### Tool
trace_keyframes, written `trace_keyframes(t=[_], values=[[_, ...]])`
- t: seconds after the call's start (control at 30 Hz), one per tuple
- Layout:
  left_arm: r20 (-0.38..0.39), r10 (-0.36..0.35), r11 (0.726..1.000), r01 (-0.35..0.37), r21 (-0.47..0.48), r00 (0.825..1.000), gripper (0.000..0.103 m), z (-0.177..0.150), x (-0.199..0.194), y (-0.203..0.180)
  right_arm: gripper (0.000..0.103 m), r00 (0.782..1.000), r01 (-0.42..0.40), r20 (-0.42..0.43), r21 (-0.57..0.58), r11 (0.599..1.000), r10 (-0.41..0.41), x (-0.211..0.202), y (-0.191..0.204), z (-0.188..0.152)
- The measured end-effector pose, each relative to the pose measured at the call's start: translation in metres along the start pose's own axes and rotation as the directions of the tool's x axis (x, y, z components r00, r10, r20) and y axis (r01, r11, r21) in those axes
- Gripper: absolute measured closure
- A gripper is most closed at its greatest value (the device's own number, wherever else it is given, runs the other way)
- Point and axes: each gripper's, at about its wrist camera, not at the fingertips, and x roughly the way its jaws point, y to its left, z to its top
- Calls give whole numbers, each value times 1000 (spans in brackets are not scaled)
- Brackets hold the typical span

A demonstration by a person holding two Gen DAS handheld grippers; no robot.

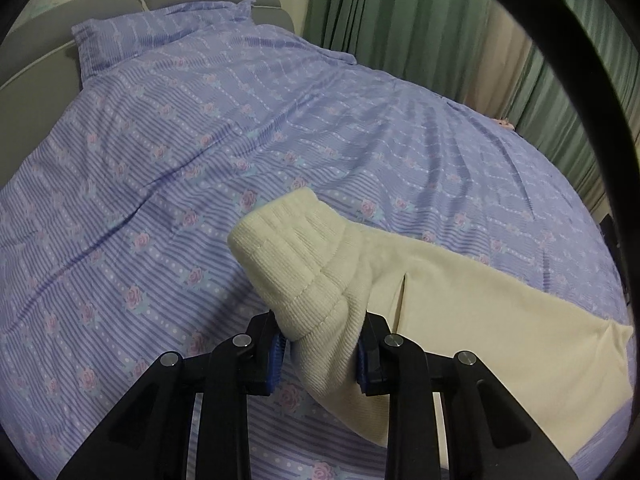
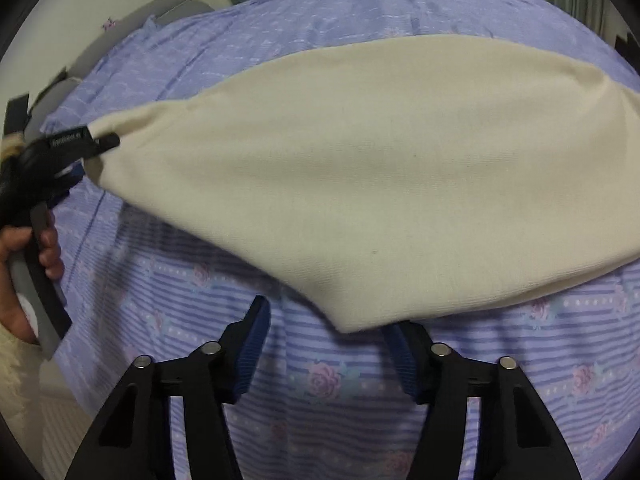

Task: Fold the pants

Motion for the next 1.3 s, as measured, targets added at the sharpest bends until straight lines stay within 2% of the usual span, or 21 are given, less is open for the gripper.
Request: trace_keyframes(t=[0.1, 0.17, 0.2, 0.23, 0.3, 0.43, 0.6, 0.67, 0.7, 0.77, 0.83, 0.9, 0.93, 1.0, 1.1, 1.17, 1.3], values=[[-8, -6, 1000, 6, -14, 1000, 75, -3, 3, 6, 46, 996, 27, 91, -106, 994, -17, -16, 14, 9], [-25, -8, 999, 7, -35, 1000, 75, -6, 7, 12, 48, 993, 49, 110, -156, 986, -32, -16, 19, 14], [-37, -8, 999, 6, -48, 999, 75, -8, 10, 15, 59, 995, 53, 97, -168, 984, -37, -10, 19, 16], [-44, -4, 999, 2, -48, 999, 75, -11, 12, 16, 76, 996, 53, 79, -170, 984, -40, -6, 16, 17], [-48, 7, 999, -8, -31, 999, 74, -15, 13, 16, 88, 999, 43, 38, -161, 986, -38, 3, 11, 15], [-44, 29, 999, -28, 18, 999, 74, -25, 12, 15, 92, 998, 58, 23, -162, 985, -55, -9, 17, 1], [-136, 31, 997, -40, -65, 990, 73, -37, 30, 33, 92, 995, 92, -26, -103, 990, -95, 3, 16, -9], [-160, 38, 996, -49, -70, 986, 65, -39, 34, 35, 92, 992, 117, -30, -104, 988, -121, 8, 18, -10], [-170, 46, 996, -58, -64, 984, 62, -38, 34, 35, 90, 990, 134, -31, -120, 984, -138, 8, 21, -10], [-190, 92, 994, -101, -39, 977, 39, -36, 32, 34, 82, 983, 173, -41, -139, 975, -180, 5, 26, -8], [-156, 173, 984, -165, 59, 972, 34, -29, 12, 26, 59, 977, 194, -57, -142, 971, -204, -3, 31, -7], [-102, 221, 969, -206, 135, 970, 32, -24, -12, 19, 51, 980, 195, -19, -138, 971, -199, -26, 35, -6], [-69, 236, 959, -221, 176, 969, 28, -21, -29, 16, 42, 979, 204, 15, -126, 971, -204, -45, 38, -5], [-38, 221, 954, -208, 217, 974, 27, -12, -64, 14, 35, 975, 220, 60, -93, 971, -216, -76, 40, -4], [5, 191, 943, -184, 278, 982, 19, -1, -111, 9, 32, 969, 223, 119, -52, 973, -216, -126, 44, 2], [46, 135, 937, -143, 320, 990, 15, 4, -151, -1, 30, 962, 225, 168, -33, 974, -217, -163, 49, 5], [90, 38, 918, -70, 390, 995, 14, 6, -205, -23, 28, 938, 230, 264, 5, 973, -223, -231, 50, 9]])
